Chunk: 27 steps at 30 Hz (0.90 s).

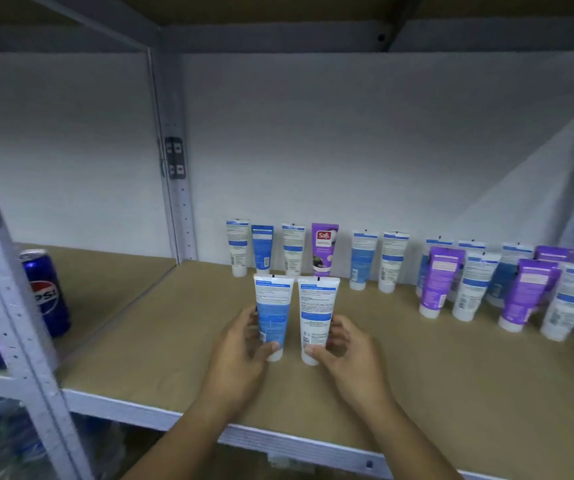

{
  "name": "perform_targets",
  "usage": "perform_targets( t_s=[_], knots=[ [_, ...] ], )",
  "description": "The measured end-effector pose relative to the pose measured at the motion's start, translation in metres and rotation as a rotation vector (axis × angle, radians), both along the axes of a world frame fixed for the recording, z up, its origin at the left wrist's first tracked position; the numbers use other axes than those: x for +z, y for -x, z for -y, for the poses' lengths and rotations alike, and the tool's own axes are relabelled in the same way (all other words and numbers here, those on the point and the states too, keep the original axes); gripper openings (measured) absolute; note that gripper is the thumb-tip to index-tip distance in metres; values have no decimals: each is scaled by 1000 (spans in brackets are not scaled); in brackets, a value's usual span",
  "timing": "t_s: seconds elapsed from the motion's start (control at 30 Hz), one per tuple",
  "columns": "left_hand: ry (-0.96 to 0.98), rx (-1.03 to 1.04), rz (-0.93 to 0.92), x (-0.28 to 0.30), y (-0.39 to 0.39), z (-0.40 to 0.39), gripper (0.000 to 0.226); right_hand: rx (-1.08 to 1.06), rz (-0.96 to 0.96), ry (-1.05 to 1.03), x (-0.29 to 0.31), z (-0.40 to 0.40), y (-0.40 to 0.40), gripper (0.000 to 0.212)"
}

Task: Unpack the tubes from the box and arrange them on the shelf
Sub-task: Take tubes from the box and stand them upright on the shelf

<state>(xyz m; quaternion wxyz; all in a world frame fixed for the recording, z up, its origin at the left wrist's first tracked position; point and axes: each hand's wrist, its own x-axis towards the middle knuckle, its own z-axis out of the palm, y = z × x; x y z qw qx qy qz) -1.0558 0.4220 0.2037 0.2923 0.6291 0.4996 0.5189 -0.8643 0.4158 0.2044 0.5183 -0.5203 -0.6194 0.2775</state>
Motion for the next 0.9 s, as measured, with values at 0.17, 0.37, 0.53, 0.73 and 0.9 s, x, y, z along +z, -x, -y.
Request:
perform_targets(
  t_s=[0.17,0.37,0.53,0.73,0.9],
  knots=[
    [13,111,30,2,52,-15,58,68,16,1,-5,-36,57,45],
    [20,222,36,1,91,-48,49,62,74,-14,-10,-87,111,49],
    [-21,254,45,0,113,-90,50,47,52,-29,-13,-132,147,53],
    [-19,264,102,4,132,-137,47,12,128,-54,-19,-184,179,46],
    [-36,277,60,5,138,-166,38,-14,231,-92,-19,-218,196,50]
  ],
)
